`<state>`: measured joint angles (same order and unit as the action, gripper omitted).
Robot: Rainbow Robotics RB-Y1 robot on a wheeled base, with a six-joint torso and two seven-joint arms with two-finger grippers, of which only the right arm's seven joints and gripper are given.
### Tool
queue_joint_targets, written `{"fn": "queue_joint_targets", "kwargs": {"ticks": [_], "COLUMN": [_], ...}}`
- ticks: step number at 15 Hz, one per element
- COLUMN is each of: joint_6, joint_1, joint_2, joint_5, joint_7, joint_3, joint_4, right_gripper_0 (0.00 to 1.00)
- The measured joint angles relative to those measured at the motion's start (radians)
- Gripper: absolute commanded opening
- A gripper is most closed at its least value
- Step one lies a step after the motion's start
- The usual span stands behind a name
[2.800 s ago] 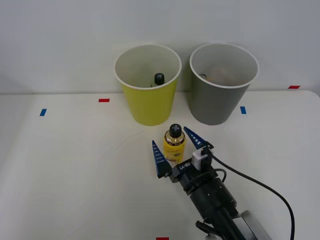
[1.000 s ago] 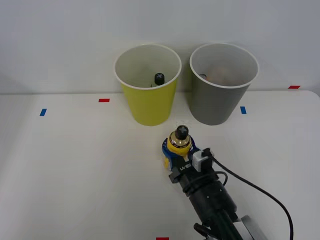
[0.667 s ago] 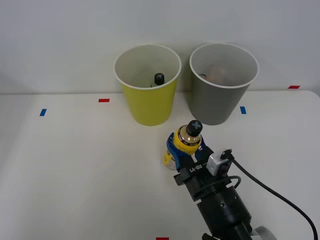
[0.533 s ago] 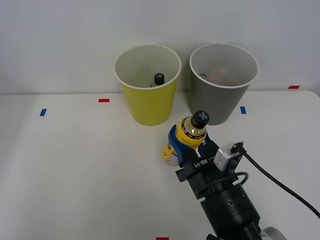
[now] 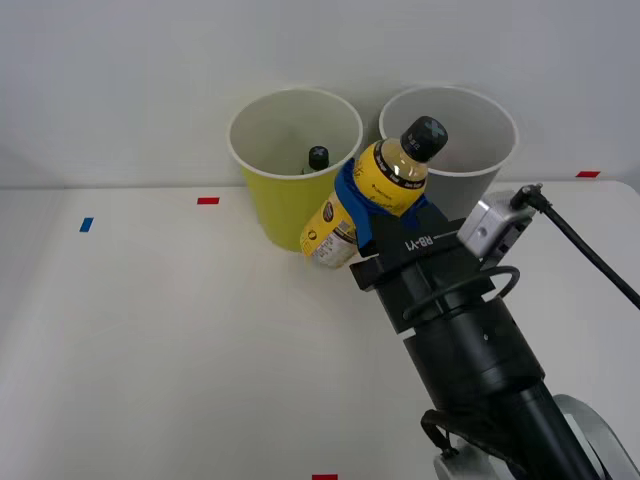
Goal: Put cans in the gray bin, plastic bottles in the light green bin
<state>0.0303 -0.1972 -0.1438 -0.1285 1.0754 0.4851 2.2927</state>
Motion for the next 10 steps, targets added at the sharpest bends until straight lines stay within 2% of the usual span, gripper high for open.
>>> {"fn": "queue_joint_targets", "kwargs": {"ticks": [5, 10], "joint_6": [0.278, 0.270], "joint_1": [0.297, 0.639], "joint_2": [0.121, 0.158], "joint_5": [0.041, 0.093], "joint_7": [-0.027, -0.030], "joint_3": [-0.075, -0.210], "joint_4": [-0.040, -0.431], "right_gripper_0": [0.00, 0.00]}}
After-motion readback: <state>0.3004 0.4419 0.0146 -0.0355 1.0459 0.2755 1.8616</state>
